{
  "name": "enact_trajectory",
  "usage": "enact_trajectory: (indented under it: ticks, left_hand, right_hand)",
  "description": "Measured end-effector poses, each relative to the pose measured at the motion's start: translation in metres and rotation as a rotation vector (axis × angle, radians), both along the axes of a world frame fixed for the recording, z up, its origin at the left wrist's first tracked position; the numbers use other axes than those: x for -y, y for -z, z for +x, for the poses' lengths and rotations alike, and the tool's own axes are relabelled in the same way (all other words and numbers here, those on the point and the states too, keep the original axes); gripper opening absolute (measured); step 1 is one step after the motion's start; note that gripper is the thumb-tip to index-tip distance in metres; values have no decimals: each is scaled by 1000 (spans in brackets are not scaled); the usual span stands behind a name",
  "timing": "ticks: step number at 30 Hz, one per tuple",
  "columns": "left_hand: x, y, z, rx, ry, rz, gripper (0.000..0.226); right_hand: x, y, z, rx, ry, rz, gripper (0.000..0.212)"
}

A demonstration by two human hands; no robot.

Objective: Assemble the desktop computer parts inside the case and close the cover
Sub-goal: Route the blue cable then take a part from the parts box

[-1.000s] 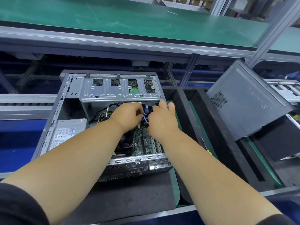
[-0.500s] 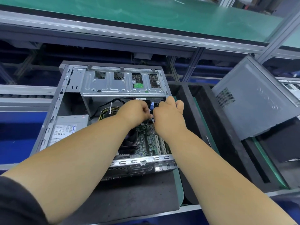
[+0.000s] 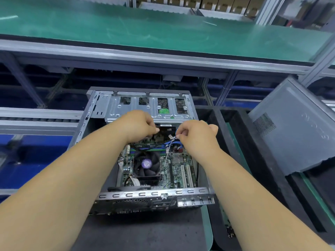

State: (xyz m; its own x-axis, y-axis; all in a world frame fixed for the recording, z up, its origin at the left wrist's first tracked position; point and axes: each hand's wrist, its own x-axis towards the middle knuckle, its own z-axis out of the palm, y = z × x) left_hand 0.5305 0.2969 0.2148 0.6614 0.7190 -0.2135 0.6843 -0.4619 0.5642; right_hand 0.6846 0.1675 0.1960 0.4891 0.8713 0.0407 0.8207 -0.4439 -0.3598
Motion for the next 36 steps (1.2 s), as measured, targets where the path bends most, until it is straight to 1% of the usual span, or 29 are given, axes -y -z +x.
enact_trajectory:
  ticks: [3, 5, 8, 11, 16, 21, 23, 24, 25, 27, 28, 31, 36]
  left_hand:
    - [-1, 0, -16, 7, -66, 144, 22]
    - [-2, 5, -27, 2, -99, 186, 21]
    - [-7, 17, -41, -13, -115, 213, 18]
    - [-18, 26, -53, -58, -81, 248, 12]
    - [-38, 30, -72, -237, 75, 166, 4]
    - [-44, 37, -72, -272, 90, 151, 9]
    - [-45, 39, -71, -275, 84, 120, 12]
    - [-45, 40, -70, -283, 80, 103, 14]
    - [-45, 41, -70, -296, 75, 89, 18]
    - [-45, 42, -70, -320, 64, 71, 25]
    - [-45, 42, -70, -327, 59, 64, 28]
    - [-43, 39, -68, -342, 54, 35, 28]
    - [-40, 35, -69, -364, 51, 27, 23]
  right_hand:
    - [-5, -5, 3, -19, -15, 107, 11]
    - [-11, -5, 5, 16, -63, 134, 29]
    - [-25, -1, 8, 85, -201, 58, 58]
    - [-41, 7, 10, 136, -274, -62, 68]
    - [-62, 17, 13, 242, -307, -209, 61]
    - [-76, 8, 14, 336, -277, -234, 42]
    - [-81, 3, 17, 325, -274, -250, 39]
    - [-82, 1, 20, 298, -276, -258, 40]
    - [-81, 0, 22, 274, -281, -270, 46]
    - [-78, 0, 26, 260, -293, -286, 65]
    - [-77, 1, 27, 261, -289, -273, 69]
    - [-76, 6, 27, 248, -246, -207, 68]
    - [-73, 10, 21, 226, -214, -171, 68]
